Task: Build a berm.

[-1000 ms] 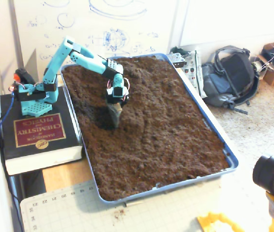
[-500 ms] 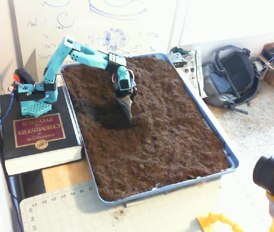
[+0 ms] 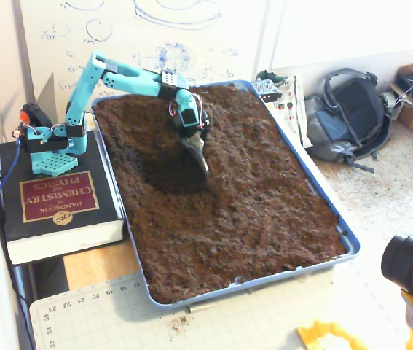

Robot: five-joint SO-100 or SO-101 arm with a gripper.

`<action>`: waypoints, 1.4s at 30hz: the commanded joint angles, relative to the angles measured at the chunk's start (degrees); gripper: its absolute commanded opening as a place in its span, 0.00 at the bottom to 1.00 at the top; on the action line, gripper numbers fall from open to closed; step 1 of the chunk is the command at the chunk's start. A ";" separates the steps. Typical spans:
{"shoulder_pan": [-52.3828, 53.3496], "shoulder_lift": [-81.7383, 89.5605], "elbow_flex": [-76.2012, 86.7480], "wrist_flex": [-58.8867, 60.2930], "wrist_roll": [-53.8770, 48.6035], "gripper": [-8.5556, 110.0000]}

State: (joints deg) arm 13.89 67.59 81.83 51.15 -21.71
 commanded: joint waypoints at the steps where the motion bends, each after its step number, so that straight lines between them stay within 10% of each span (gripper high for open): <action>1: -0.18 9.32 -6.33 -2.02 0.26 0.07; 42: 16.52 12.39 16.08 20.30 -10.28 0.07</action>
State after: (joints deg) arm 28.65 80.07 98.79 72.95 -30.76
